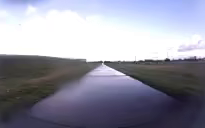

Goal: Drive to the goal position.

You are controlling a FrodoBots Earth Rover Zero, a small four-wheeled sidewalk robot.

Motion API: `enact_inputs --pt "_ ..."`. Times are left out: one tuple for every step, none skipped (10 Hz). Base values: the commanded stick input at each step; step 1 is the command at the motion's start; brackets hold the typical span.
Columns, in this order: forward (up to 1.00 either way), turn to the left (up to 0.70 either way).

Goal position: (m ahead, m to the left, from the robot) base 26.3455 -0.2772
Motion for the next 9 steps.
enact_inputs --pt "0.45 0.0" --pt "0.45 0.0" --pt "0.45 0.0" --pt "0.45 0.0" --pt "0.45 0.0" --pt "0.0 0.0" --pt "0.0 0.0" --pt "0.0 0.0" --pt "0.0 0.0"
